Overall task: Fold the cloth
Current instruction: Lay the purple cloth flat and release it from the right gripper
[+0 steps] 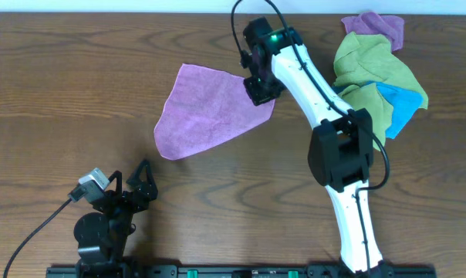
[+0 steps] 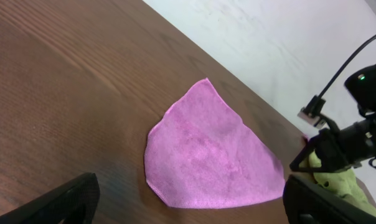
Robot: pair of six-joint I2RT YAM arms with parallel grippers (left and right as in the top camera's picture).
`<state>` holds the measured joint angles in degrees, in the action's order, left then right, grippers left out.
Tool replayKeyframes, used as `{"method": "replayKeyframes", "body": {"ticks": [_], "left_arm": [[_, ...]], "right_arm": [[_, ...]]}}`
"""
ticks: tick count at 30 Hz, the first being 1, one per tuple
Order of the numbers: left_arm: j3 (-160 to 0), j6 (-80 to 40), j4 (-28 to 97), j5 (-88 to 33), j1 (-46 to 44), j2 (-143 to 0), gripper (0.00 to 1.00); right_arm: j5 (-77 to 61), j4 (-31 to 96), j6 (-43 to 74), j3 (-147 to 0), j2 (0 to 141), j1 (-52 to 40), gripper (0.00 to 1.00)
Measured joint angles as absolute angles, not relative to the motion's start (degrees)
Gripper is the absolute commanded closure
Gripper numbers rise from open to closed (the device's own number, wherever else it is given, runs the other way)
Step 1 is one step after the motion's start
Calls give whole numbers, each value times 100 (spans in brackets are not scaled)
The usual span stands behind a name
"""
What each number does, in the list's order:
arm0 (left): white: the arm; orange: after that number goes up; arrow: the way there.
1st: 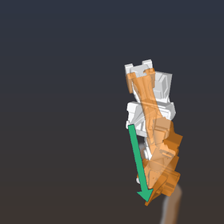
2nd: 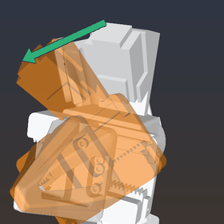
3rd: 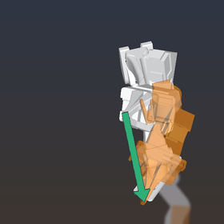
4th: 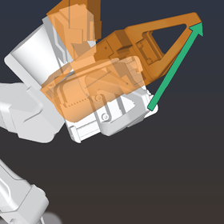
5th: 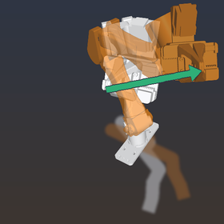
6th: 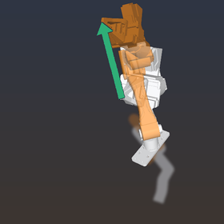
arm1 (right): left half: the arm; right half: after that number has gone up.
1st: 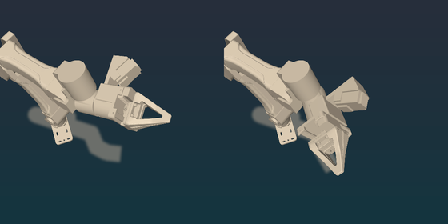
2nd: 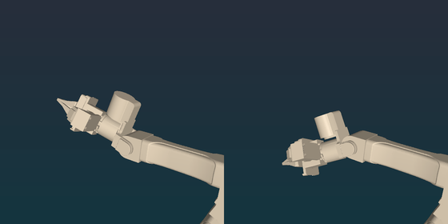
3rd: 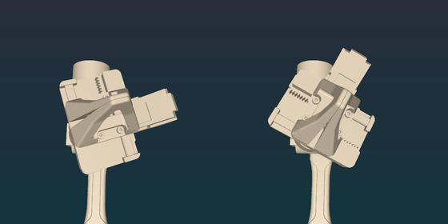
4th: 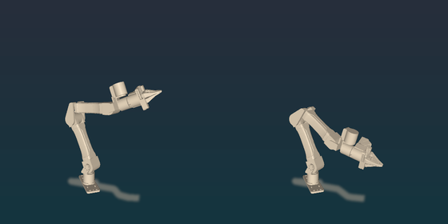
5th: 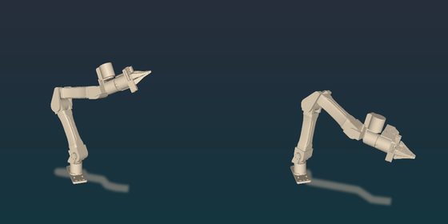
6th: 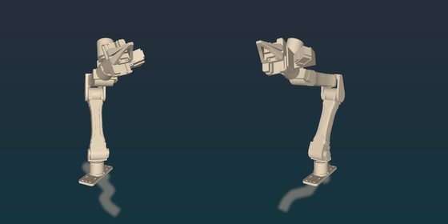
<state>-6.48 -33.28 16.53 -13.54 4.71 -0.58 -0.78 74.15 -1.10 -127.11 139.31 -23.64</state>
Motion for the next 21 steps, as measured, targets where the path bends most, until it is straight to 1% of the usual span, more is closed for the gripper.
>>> {"method": "replayKeyframes", "body": {"ticks": [12, 21], "left_arm": [[-648, -3328, 1656, -1354, 471, -58, 5], [-648, -3328, 1653, -1354, 471, -58, 5]], "right_arm": [[-69, 6558, -108, -11939, 13931, -2368, 99], [-303, 5607, -152, -11834, 13992, -2368, 99]]}}
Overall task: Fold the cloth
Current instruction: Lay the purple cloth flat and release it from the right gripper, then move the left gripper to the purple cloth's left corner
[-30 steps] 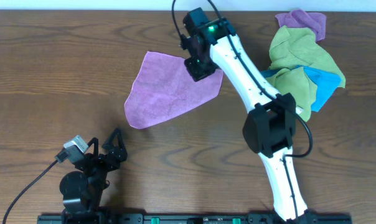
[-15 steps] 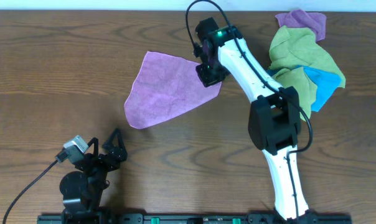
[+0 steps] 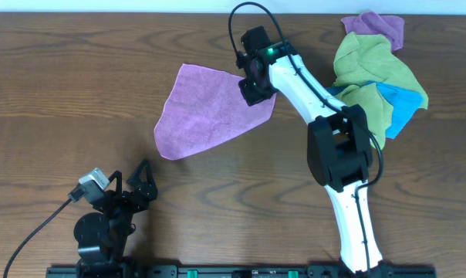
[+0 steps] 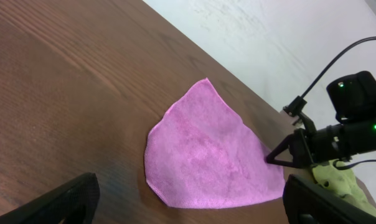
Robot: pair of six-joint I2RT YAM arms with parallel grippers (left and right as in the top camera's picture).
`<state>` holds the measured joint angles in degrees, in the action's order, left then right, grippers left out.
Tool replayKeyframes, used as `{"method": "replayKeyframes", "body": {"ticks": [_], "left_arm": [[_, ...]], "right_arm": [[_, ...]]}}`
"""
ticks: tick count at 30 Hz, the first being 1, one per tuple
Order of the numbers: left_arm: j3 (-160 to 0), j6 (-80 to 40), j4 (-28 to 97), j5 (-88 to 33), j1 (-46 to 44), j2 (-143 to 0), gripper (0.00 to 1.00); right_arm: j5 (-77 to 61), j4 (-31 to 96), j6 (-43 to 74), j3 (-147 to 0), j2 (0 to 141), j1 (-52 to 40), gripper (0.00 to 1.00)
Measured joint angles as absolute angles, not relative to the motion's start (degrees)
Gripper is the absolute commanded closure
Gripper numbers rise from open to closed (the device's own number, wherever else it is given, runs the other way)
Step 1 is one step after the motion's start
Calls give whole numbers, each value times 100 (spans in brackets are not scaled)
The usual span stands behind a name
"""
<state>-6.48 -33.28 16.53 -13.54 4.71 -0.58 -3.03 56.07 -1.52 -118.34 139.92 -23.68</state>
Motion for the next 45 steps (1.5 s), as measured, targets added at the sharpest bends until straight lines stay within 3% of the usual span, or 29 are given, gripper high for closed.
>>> {"method": "replayKeyframes", "body": {"ticks": [8, 20, 21, 22, 24, 28, 33, 40, 45], "left_arm": [[-648, -3328, 1656, -1354, 471, -60, 5], [-648, -3328, 1656, -1352, 471, -58, 4], [-648, -3328, 1656, -1352, 471, -58, 5], [-648, -3328, 1656, -1354, 471, -58, 5], [-648, -3328, 1656, -1352, 471, -58, 5], [-648, -3328, 1656, -1352, 471, -58, 5], [-648, -3328, 1656, -1350, 471, -58, 5], [-648, -3328, 1651, -1382, 471, -58, 5], [-646, -3328, 1616, -1463, 471, -60, 5]], "right_arm": [[-615, 4989, -172, -11920, 14247, -2368, 99], [-913, 2432, -84, -11931, 14698, -2252, 99], [-934, 2381, -60, -11928, 14711, -2217, 91], [-961, 2340, -27, -11928, 14724, -2180, 78], [-1111, 2329, 38, -11933, 14728, -2119, 75], [-1385, 2449, 95, -12027, 14724, -2119, 43], [-1581, 2867, 110, -12042, 14263, -2152, 35], [-1678, 3769, 102, -12156, 11904, -2244, 31], [-1712, 5100, -84, -12335, 10602, -2241, 32]]}}
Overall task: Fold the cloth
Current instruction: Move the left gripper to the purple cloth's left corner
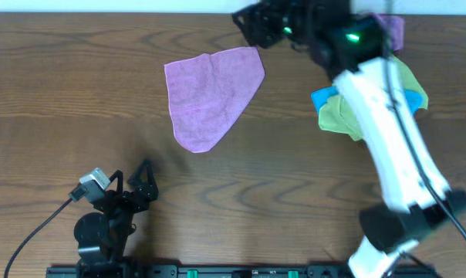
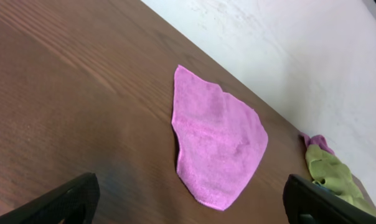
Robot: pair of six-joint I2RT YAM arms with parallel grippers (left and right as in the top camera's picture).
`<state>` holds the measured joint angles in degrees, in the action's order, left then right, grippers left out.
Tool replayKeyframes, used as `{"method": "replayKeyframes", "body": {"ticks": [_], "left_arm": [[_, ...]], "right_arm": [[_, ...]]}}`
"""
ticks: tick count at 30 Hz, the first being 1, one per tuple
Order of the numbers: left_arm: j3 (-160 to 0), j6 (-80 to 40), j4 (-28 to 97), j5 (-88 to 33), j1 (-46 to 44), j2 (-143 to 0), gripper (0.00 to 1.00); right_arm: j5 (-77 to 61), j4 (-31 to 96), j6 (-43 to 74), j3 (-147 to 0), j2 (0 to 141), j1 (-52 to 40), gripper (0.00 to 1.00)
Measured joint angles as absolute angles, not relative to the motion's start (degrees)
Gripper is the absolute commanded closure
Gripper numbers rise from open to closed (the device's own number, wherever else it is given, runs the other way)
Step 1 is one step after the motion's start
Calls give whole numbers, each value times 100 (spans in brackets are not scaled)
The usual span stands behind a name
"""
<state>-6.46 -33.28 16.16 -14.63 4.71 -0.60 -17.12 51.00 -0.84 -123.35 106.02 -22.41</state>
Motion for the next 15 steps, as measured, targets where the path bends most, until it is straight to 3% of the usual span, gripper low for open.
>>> {"method": "replayKeyframes", "body": {"ticks": [9, 15], "left_arm": [[-646, -3570, 1614, -1660, 471, -58, 4], [-624, -3632, 1466, -1787, 471, -60, 5]], "right_arm": [[-1708, 7363, -174, -12304, 10457, -2244, 33], [-1710, 8145, -189, -12285, 10462, -2285, 34]]}}
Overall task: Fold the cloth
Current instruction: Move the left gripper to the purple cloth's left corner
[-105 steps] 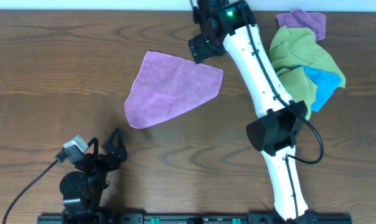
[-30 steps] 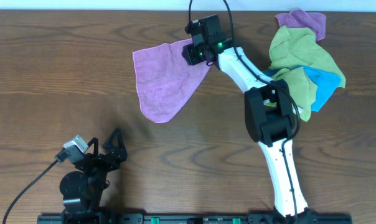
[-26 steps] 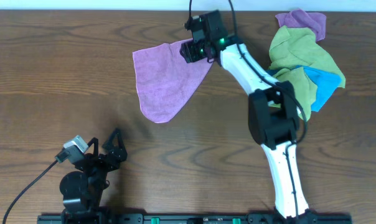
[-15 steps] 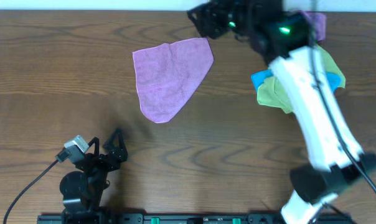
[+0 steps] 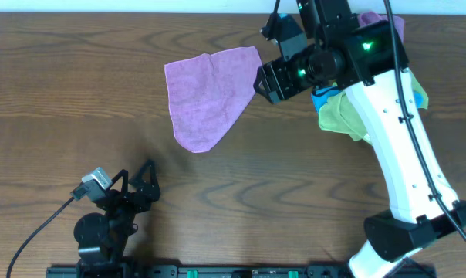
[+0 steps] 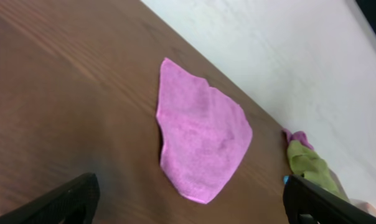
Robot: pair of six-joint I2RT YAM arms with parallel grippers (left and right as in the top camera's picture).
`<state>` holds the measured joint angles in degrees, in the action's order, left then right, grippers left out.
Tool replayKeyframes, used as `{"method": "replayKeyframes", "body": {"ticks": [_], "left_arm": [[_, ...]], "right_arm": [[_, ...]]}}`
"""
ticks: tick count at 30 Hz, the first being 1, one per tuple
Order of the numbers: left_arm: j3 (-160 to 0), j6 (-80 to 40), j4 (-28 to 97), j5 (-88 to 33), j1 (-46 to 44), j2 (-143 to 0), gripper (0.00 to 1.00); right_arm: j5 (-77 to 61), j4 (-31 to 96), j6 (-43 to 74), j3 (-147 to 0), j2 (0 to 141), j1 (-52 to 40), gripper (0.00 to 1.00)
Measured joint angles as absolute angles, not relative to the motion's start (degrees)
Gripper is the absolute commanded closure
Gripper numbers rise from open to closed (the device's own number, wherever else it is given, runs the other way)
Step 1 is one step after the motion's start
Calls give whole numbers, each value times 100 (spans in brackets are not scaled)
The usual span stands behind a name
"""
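Observation:
The pink cloth (image 5: 208, 91) lies flat in a single layer on the wooden table (image 5: 79, 85), wide at the far end and narrowing to a rounded tip toward me. It also shows in the left wrist view (image 6: 202, 144). My right gripper (image 5: 265, 80) hangs raised just off the cloth's right edge; its jaws are too dark to read and nothing hangs from it. My left gripper (image 5: 134, 176) sits low at the near left, open and empty, well short of the cloth. Its fingers (image 6: 63, 202) frame the wrist view.
A heap of other cloths lies at the far right: green (image 5: 342, 114), blue (image 5: 322, 97) and purple (image 5: 370, 18), partly hidden behind the right arm (image 5: 387, 123). The green one (image 6: 309, 167) shows in the wrist view. The table's far edge runs just behind the pink cloth.
My right gripper was over the far table edge above the cloth's far right corner; now it is nearer, beside the cloth's right edge. The cloth has not moved. The left wrist view has shifted slightly.
At first my right gripper was down on the pink cloth's right corner, the cloth lying nearer the middle with its tip at the lower left. Later the cloth lay turned and closer to the far edge, let go, and the heap had shifted. Now the gripper hovers beside it.

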<state>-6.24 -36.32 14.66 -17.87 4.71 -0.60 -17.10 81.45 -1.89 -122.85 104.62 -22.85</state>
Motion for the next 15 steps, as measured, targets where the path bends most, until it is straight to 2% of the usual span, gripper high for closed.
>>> {"method": "replayKeyframes", "body": {"ticks": [4, 8, 9, 12, 15], "left_arm": [[-600, -3929, 1229, -2084, 469, -60, 4], [-600, -4480, 1199, -2845, 469, -60, 5], [-600, -4668, 1212, -3094, 469, -58, 2], [-591, -4825, 1317, -3437, 471, -60, 16], [-585, -4578, 1138, -3428, 469, -86, 16]], "right_arm": [[-1710, 8206, -191, -12285, 10462, -2285, 32], [-1710, 8204, -266, -12285, 10462, -2296, 30], [-1710, 8195, -331, -12285, 10462, -2303, 30], [-1710, 7975, -526, -12283, 10462, -2318, 28], [-1691, 7489, -698, -12278, 10462, -2318, 29]]}}
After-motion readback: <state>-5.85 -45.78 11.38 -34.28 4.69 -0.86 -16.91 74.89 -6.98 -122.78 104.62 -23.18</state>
